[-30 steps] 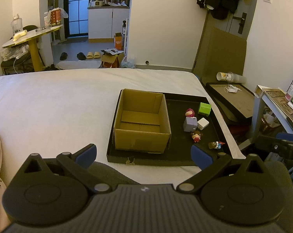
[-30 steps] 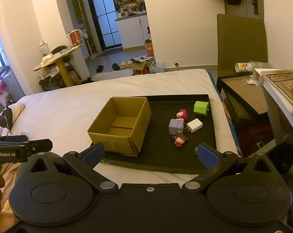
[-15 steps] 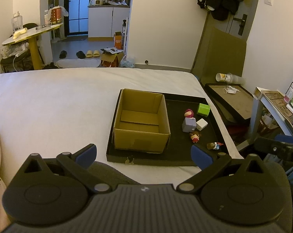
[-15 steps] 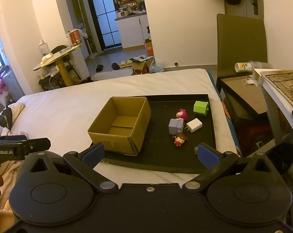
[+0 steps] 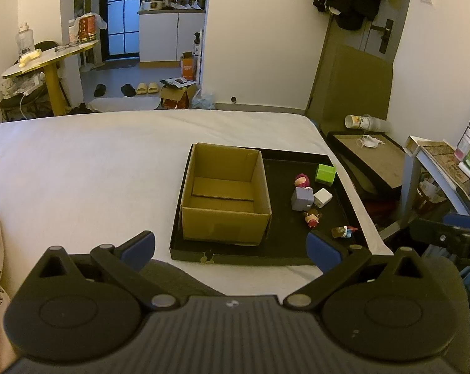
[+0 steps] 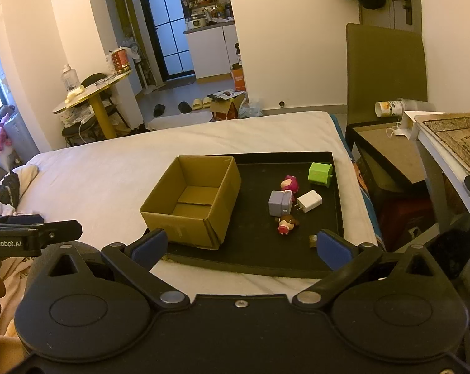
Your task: Organize rigid objects
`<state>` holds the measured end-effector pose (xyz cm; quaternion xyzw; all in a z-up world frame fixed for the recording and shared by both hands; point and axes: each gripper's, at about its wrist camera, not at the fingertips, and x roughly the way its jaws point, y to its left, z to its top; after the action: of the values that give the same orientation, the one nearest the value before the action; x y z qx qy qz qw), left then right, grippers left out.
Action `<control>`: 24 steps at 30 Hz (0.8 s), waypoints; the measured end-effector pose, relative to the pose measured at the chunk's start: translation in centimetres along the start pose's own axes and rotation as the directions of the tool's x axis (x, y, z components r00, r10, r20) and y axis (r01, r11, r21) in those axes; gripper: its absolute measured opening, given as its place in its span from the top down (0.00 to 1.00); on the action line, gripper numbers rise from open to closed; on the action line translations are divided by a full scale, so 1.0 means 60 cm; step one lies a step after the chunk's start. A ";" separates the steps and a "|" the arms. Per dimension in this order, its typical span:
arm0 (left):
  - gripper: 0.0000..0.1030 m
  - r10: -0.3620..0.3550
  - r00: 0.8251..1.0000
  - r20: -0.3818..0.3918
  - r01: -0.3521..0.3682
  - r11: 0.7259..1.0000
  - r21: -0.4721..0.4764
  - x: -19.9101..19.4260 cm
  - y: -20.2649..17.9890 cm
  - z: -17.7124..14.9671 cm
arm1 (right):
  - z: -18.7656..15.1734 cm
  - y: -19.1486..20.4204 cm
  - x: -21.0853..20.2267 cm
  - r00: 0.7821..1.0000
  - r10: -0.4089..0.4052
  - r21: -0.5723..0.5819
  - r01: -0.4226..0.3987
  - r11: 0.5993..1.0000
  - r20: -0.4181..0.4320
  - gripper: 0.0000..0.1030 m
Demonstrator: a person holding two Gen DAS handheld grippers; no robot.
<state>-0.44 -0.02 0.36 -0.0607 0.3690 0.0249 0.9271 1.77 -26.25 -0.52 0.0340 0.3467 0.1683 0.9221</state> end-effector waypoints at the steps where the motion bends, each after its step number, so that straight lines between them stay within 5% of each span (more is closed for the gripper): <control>1: 0.00 -0.003 1.000 0.001 0.003 1.000 -0.001 0.000 0.001 0.000 | 0.000 0.000 0.000 1.000 -0.002 0.000 0.002 1.000 -0.002 0.00; 24: 0.00 -0.001 1.000 -0.001 0.001 1.000 0.003 0.001 0.007 0.021 | 0.010 -0.004 0.004 1.000 -0.011 -0.007 0.011 1.000 0.007 0.00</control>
<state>0.41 0.53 1.19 -0.0595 0.3695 0.0239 0.9270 2.39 -26.37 -0.22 0.0293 0.3431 0.1642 0.9244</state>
